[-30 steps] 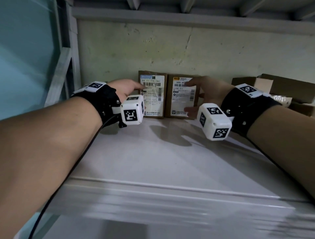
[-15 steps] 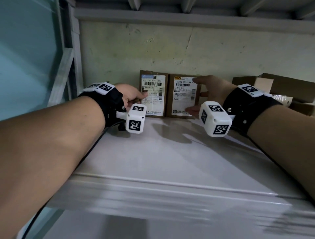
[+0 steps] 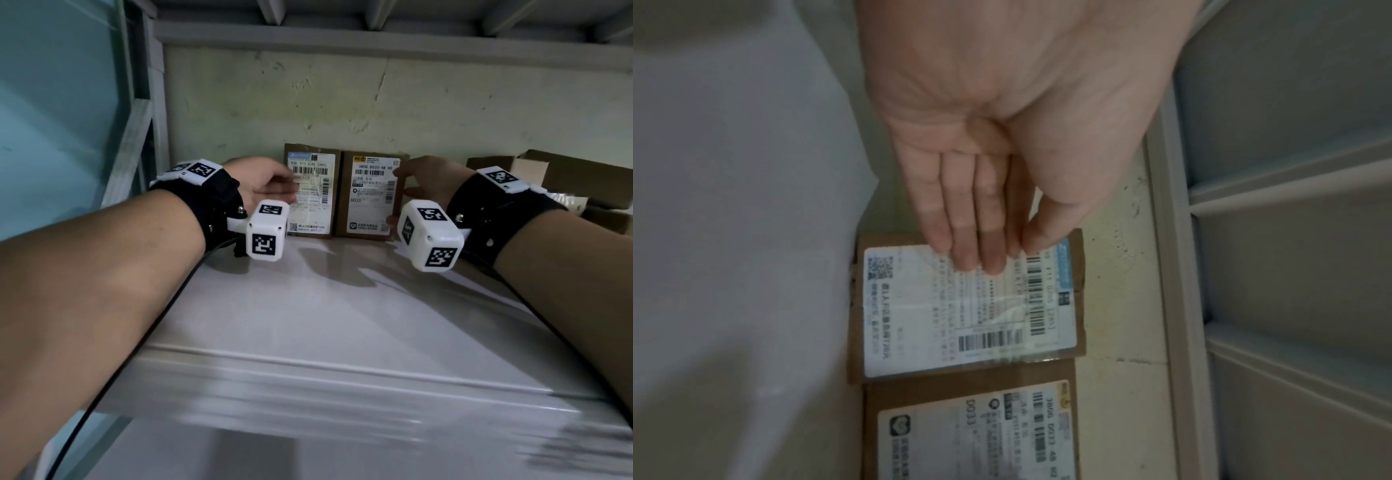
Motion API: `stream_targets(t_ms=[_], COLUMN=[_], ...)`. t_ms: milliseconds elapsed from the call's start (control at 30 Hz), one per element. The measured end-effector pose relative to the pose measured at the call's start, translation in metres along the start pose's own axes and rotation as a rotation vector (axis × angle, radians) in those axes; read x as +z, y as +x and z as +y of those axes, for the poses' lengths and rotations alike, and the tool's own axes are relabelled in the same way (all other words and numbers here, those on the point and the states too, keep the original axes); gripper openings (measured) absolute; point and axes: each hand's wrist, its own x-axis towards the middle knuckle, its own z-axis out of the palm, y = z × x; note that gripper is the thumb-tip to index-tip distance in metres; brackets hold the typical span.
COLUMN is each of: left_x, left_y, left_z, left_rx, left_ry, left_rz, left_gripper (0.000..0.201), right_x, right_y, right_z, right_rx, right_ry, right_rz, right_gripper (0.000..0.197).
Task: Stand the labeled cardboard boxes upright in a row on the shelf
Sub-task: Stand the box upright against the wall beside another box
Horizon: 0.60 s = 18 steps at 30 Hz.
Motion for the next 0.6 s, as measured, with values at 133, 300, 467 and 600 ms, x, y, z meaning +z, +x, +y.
stream_targets(t_ms=[133,300,467,600], left_x=[0.003,0.002,-0.006,0.005], left_y=[-0.009,-0.006,-0.008,-0.016], left_z=[0.002,0.002,0.004,-0.003], left_rx=[0.002,0.095,0.084,0.068], left_ry=[0.021,0.000,-0.018,0.005], left_rz=[-0.064,0.076,0.085,0.014], left_gripper=[0.019,0.018,0.006,0.002], right_x=[0.001,0.003,0.005,0.002], right_y=[0.000,-0.002,0.000,-0.002], right_z=[-0.001,0.001,0.000,0.001], right_rx=[0.011,0.003,-0.008,-0.038], right_ry=[-0.019,-0.030,-0.123,-0.202], right_rz=[-0.018,-0.043,0.029,0.016], right_gripper=[0.012,0.024,0.019,0.053])
